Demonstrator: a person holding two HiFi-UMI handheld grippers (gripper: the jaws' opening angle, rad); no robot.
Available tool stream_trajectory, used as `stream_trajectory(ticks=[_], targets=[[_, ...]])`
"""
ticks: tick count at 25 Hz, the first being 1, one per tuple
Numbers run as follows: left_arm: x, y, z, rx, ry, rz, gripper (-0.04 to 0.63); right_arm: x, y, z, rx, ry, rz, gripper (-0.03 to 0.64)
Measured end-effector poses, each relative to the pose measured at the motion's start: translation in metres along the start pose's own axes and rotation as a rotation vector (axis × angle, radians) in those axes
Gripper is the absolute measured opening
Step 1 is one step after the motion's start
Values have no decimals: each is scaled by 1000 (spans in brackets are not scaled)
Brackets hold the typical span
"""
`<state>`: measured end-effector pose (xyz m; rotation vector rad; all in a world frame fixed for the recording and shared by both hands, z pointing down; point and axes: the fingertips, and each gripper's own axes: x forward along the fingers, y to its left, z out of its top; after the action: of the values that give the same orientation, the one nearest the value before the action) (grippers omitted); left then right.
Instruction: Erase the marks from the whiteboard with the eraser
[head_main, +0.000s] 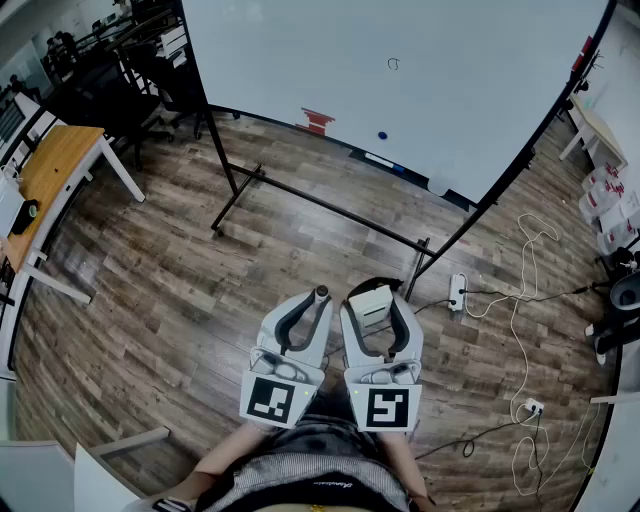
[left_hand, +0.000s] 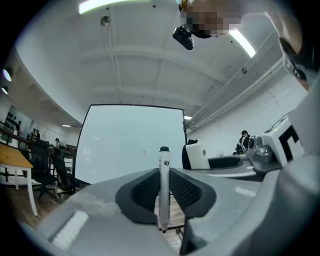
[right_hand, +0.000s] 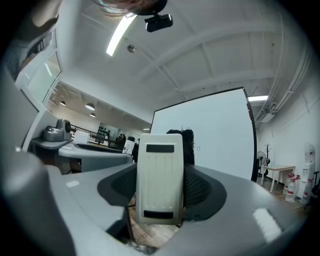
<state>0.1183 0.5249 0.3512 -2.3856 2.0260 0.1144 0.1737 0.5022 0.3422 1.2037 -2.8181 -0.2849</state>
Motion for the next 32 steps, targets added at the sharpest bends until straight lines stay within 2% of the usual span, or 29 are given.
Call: stream_trajectory(ticks=[4, 10, 18, 23, 32], targets=[[-1, 7, 0, -9, -7, 0, 69, 4, 5, -5, 62, 11, -1, 261], [4, 20, -11, -45, 19, 7, 70, 20, 11, -15, 75, 34, 23, 261], [58, 57, -25, -25, 25, 37, 70, 88, -12, -33, 107, 16, 47, 261], [122, 88, -23, -6, 7, 51, 70, 153, -47, -34, 105, -22, 57, 261], [312, 143, 2, 0, 1, 66, 71, 314, -169, -25, 111, -29, 81, 259]])
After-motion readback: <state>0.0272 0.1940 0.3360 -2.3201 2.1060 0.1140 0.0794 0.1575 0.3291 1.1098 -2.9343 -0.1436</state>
